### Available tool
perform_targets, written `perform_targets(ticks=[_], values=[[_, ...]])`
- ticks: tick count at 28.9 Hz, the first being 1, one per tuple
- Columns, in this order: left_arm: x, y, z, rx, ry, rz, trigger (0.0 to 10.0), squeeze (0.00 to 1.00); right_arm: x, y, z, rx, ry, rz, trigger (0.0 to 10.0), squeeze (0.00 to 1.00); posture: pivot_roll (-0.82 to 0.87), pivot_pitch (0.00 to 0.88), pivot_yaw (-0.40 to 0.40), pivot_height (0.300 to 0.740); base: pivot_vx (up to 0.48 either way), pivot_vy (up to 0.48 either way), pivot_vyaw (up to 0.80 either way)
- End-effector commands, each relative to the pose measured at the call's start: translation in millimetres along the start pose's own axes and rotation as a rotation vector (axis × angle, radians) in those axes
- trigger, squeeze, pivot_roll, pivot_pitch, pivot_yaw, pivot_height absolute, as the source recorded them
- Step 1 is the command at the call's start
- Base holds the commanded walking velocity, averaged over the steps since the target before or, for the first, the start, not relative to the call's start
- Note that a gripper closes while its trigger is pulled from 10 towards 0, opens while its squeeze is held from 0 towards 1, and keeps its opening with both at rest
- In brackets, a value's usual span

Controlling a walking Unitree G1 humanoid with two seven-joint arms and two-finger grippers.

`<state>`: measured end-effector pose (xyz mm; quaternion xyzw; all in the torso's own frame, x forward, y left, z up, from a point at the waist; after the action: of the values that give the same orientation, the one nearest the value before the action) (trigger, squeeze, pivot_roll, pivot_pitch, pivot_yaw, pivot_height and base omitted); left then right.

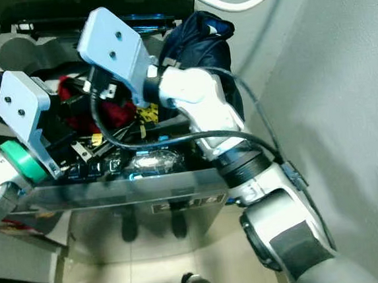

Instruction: Clothes washing

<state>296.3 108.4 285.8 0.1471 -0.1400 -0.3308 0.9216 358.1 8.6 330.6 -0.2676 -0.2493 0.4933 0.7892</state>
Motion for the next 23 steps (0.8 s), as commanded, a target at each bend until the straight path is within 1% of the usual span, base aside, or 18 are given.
perform_targets(ticks=[1, 5, 7, 9, 10, 11, 12, 13, 14, 15, 16, 17, 18, 19, 20, 21, 22, 23], values=[[-2.6, -1.3, 8, 0.014, -0.028, 0.012, 10.0, 0.0, -6.1, -0.7, -7, 0.013, 0.018, 0.003, 10.0, 0.0, 0.01, 0.133, 0.012, 0.74, 0.0, 0.0, 0.0], [-2.5, -1.0, 8, 0.014, -0.028, 0.016, 10.0, 0.0, -14.9, -10.0, -11, 0.042, 0.025, -0.046, 10.0, 0.0, 0.01, 0.133, 0.012, 0.74, 0.0, 0.0, 0.0], [-2.4, -0.5, 9, 0.01, -0.031, 0.02, 10.0, 0.0, -33.0, -29.3, -16, 0.081, 0.031, -0.177, 10.0, 0.0, 0.01, 0.136, 0.023, 0.74, 0.0, 0.0, 0.0], [-2.4, -0.5, 9, 0.01, -0.031, 0.02, 10.0, 0.0, -33.0, -29.3, -16, 0.081, 0.031, -0.177, 10.0, 0.0, 0.01, 0.136, 0.023, 0.74, 0.0, 0.0, 0.0], [-1.9, -0.8, 8, 0.008, -0.031, 0.019, 10.0, 0.0, -48.2, -42.2, -19, 0.109, 0.027, -0.28, 10.0, 0.0, 0.01, 0.139, 0.032, 0.74, 0.0, 0.0, 0.0], [-0.8, -1.2, 8, 0.006, -0.032, 0.016, 10.0, 0.0, -68.1, -56.8, -20, 0.15, 0.007, -0.424, 10.0, 0.0, 0.01, 0.138, 0.041, 0.74, 0.0, 0.0, 0.0], [-0.8, -1.2, 8, 0.006, -0.032, 0.016, 10.0, 0.0, -68.1, -56.8, -20, 0.15, 0.007, -0.424, 10.0, 0.0, 0.01, 0.138, 0.041, 0.74, 0.0, 0.0, 0.0], [-0.1, -1.7, 8, 0.005, -0.033, 0.014, 10.0, 0.0, -82.1, -65.1, -21, 0.175, -0.005, -0.515, 10.0, 0.0, 0.01, 0.138, 0.041, 0.74, 0.0, 0.0, 0.0], [-0.1, -1.7, 8, 0.005, -0.033, 0.014, 10.0, 0.0, -82.1, -65.1, -21, 0.175, -0.005, -0.515, 10.0, 0.0, 0.01, 0.138, 0.041, 0.74, 0.0, 0.0, 0.0], [1.0, -0.9, 7, 0.005, -0.032, 0.016, 10.0, 0.0, -97.3, -69.4, -24, 0.208, -0.014, -0.598, 10.0, 0.0, 0.0, 0.137, 0.053, 0.74, 0.0, 0.0, 0.0], [1.0, -0.9, 7, 0.005, -0.032, 0.016, 10.0, 0.0, -97.3, -69.4, -24, 0.208, -0.014, -0.598, 10.0, 0.0, 0.0, 0.137, 0.053, 0.74, 0.0, 0.0, 0.0], [5.8, 11.6, 5, 0.019, -0.032, 0.081, 10.0, 0.0, -138.9, -71.2, -29, 0.304, -0.078, -0.828, 10.0, 0.0, -0.01, 0.131, 0.064, 0.74, 0.0, 0.0, 0.0], [5.8, 11.6, 5, 0.019, -0.032, 0.081, 10.0, 0.0, -138.9, -71.2, -29, 0.304, -0.078, -0.828, 10.0, 0.0, -0.01, 0.131, 0.064, 0.74, 0.0, 0.0, 0.0], [7.8, 20.0, 5, 0.024, -0.034, 0.13, 10.0, 0.0, -154.8, -68.7, -31, 0.336, -0.104, -0.906, 10.0, 0.0, -0.01, 0.13, 0.064, 0.74, 0.0, 0.0, 0.0], [7.8, 20.0, 5, 0.024, -0.034, 0.13, 10.0, 0.0, -154.8, -68.7, -31, 0.336, -0.104, -0.906, 10.0, 0.0, -0.01, 0.13, 0.064, 0.74, 0.0, 0.0, 0.0], [9.3, 31.2, 6, 0.022, -0.047, 0.196, 10.0, 0.0, -165.5, -64.0, -31, 0.351, -0.128, -0.951, 10.0, 0.0, 0.0, 0.124, 0.06, 0.74, 0.0, 0.0, 0.0], [9.3, 31.2, 6, 0.022, -0.047, 0.196, 10.0, 0.0, -165.5, -64.0, -31, 0.351, -0.128, -0.951, 10.0, 0.0, 0.0, 0.124, 0.06, 0.74, 0.0, 0.0, 0.0], [9.9, 40.8, 6, 0.018, -0.053, 0.253, 10.0, 0.0, -170.0, -59.2, -30, 0.363, -0.143, -0.963, 10.0, 0.0, 0.0, 0.121, 0.057, 0.74, 0.0, 0.0, 0.0]])
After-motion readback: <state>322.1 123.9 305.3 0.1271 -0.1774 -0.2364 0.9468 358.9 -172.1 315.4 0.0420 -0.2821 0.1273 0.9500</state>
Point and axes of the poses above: a point about 5 cm out from each wrist's last joint towards the gripper, its own x axis pointing out of the wrist towards the gripper, its own z axis along the axis of the wrist's last joint, y = z × x, the point moved 4 cm from there along x, pointing out of the wrist towards the gripper, and after that the axes turned 2 degrees about x, right-handed, at the moved point
